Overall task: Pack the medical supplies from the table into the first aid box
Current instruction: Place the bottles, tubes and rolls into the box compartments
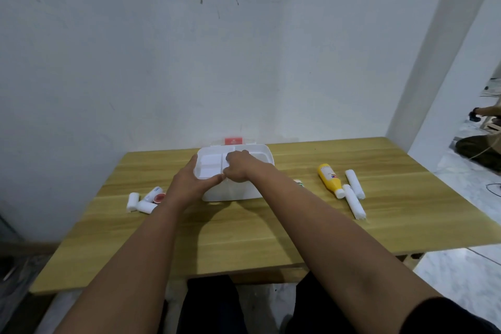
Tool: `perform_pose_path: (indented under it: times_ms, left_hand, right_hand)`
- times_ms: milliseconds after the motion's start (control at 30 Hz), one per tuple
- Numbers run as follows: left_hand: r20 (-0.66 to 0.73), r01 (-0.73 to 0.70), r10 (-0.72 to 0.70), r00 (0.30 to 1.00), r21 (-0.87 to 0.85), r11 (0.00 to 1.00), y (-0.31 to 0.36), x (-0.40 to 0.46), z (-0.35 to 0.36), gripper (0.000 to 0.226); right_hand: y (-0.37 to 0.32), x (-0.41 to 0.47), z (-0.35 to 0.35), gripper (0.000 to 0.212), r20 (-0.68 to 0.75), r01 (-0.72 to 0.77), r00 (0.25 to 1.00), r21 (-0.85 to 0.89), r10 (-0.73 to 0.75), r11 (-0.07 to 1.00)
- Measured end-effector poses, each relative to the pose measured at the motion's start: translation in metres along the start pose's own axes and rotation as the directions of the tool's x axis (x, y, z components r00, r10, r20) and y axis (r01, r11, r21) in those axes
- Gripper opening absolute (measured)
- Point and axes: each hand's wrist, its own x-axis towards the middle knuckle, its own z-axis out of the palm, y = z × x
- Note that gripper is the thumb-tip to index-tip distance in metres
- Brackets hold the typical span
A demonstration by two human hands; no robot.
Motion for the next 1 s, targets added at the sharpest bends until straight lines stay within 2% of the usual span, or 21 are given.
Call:
perform_pose_path:
  times_ms: [100,167,333,433,567,733,900,1000]
  left_hand:
    - [0.004,-0.001,0.001,1.0,0.016,1.0,0.0,0.001,-0.001,0.08]
    - [0.015,0.0,0.0,1.0,0.025,1.0,0.0,0.001,-0.003,0.081]
    - [0.044,0.011,-0.012,0.999,0.02,1.0,0.0,0.001,-0.004,0.082]
    - [0.041,0.013,-0.014,0.999,0.008,1.0,0.0,0.0,-0.003,0.082]
    - [0.044,0.013,-0.012,0.999,-0.014,1.0,0.004,-0.003,-0.003,0.08]
    - [0.054,0.026,-0.026,0.998,-0.012,1.0,0.004,-0.003,-0.005,0.081]
    - [0.059,0.048,-0.046,0.997,-0.025,0.999,0.007,-0.004,-0.007,0.074]
    - [0.064,0.067,-0.066,0.996,-0.021,0.998,0.009,-0.005,-0.009,0.08]
  right_hand:
    - [-0.001,-0.001,-0.001,0.045,-0.002,0.003,1.0,-0.01,-0.003,1.0]
    - [0.004,-0.007,-0.009,0.046,-0.031,0.012,0.999,0.064,-0.01,0.998]
    - [0.042,-0.025,-0.05,0.033,-0.321,0.023,0.943,0.32,0.085,0.947]
    - [0.077,-0.04,-0.069,0.029,-0.381,-0.033,0.91,0.327,0.164,0.945]
    - [0.118,-0.065,-0.076,0.027,-0.323,-0.183,0.902,0.313,0.286,0.932]
    - [0.143,-0.087,-0.058,0.023,-0.125,-0.349,0.919,0.187,0.374,0.918]
    - [0.143,-0.096,-0.032,0.046,-0.025,-0.397,0.917,0.047,0.398,0.917]
    - [0.135,-0.097,-0.022,0.058,-0.015,-0.407,0.913,-0.002,0.407,0.913]
